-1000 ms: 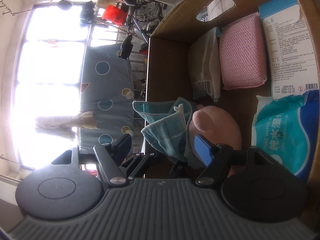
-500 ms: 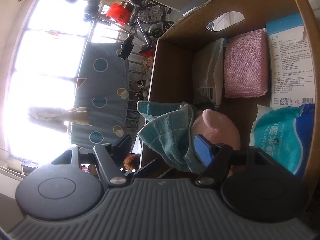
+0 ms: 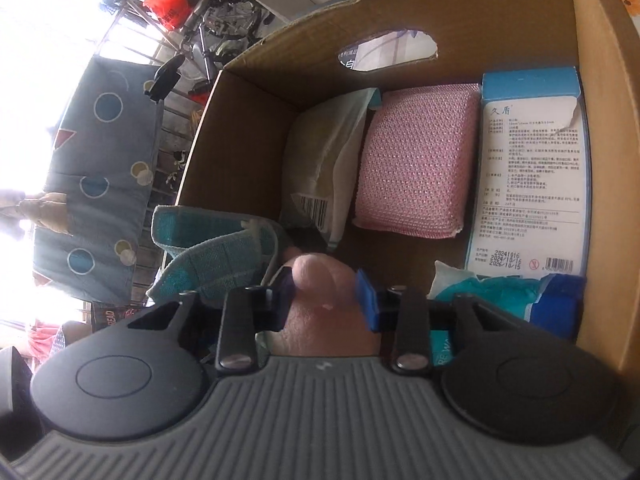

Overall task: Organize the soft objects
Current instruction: 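Lower the towel beside the pink bunny and open both tools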

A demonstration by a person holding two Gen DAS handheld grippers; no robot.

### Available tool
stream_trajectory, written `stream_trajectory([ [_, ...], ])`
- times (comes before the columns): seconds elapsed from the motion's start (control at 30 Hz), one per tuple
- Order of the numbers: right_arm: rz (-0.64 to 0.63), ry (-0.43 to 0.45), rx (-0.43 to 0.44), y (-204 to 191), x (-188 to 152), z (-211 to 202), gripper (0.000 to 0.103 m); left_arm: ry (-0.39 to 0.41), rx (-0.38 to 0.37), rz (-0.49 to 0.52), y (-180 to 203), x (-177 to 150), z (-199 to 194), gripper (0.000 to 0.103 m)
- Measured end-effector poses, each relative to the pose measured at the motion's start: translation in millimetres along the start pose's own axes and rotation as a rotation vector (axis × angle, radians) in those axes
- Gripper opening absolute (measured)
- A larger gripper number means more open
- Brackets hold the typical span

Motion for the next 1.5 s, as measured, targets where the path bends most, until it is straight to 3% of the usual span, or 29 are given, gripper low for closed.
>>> stream_trajectory([
  [0.1, -0.027, 0.014, 0.019, -4.0, 1.6, -6.6, 0.007, 0.004, 0.002, 0.006, -0.3, 0.7, -0.6, 0.029],
  [0.43, -0.120, -0.002, 0.005, -1.9, 12.2, -40.7, 0.007, -0.016, 0.021, 0.019, 3.9, 1.3, 12.6, 0.029],
  [0.57, -0.140, -0.016, -0.013, -3.9, 12.5, -40.3, 0.008, -0.046, 0.032, 0.051, 9.6, 1.7, 27.3, 0.029],
  [0.73, -0.154, -0.024, -0.028, -7.2, 10.8, -36.4, 0.012, -0.103, 0.015, 0.015, 8.8, -0.1, 44.1, 0.029],
  [0.9, -0.109, -0.012, 0.026, -7.9, 13.7, -46.9, 0.028, -0.009, -0.042, -0.039, 2.3, 5.7, 1.9, 0.033],
  [1.07, -0.135, 0.076, 0.093, -15.0, 15.1, -79.2, 0.030, 0.074, 0.013, -0.002, -3.8, 3.5, -22.2, 0.035],
  [1.17, -0.135, 0.132, 0.145, -17.2, 7.4, -106.0, 0.030, 0.028, 0.092, 0.065, -2.7, 0.6, -0.5, 0.034],
  [1.27, -0.133, 0.167, 0.177, -17.0, -3.8, -129.8, 0.030, -0.008, 0.120, 0.098, -4.1, -0.3, 20.4, 0.034],
  [1.5, -0.168, 0.212, 0.193, -11.7, -32.0, -173.7, 0.030, -0.090, 0.110, 0.115, -0.9, 4.8, 54.8, 0.032],
])
Point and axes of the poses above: each gripper's, at about its wrist camera, not at the fingertips, and z roughly the way its jaws point, y to its right, x to its top, the point moved 6 cm from there along z, roughly the way its jaws point, and after that the axes turned 12 degrees about y, right-handed, at the moved point
